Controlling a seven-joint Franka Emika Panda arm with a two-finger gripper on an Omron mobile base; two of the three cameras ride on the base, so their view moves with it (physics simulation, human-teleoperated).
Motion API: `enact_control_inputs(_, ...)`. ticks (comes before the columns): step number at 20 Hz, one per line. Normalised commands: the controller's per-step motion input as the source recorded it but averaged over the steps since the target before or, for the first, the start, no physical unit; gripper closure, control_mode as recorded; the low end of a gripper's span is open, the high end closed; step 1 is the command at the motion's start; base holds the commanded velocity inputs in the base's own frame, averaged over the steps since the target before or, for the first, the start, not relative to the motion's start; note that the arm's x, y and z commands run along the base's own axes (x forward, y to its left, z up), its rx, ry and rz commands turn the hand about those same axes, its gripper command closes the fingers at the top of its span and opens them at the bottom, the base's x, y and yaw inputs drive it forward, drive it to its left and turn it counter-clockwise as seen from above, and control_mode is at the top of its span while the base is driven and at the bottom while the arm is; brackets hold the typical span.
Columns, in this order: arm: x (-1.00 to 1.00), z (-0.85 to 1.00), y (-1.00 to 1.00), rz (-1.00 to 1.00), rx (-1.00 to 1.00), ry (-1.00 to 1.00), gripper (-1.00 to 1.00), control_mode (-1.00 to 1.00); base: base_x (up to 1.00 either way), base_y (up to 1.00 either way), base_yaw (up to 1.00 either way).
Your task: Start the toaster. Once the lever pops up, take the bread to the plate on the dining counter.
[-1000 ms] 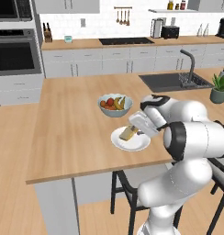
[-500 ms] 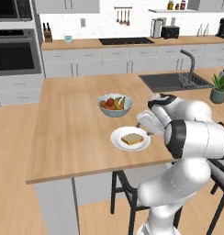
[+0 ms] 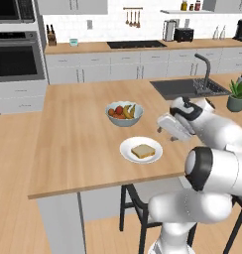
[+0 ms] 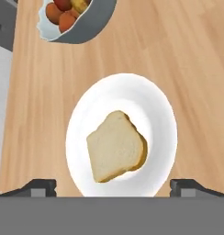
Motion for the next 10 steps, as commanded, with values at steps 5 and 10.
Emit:
enact_control_inputs(5, -0.53, 0.75, 0.00, -0.02, -0.19, 0.10, -1.00, -1.00, 0.00, 0.00, 0.00)
enact_control_inputs(10, -0.48, 0.82, 0.00, 0.00, -0.16, 0.20, -1.00, -1.00, 0.00, 0.00, 0.00)
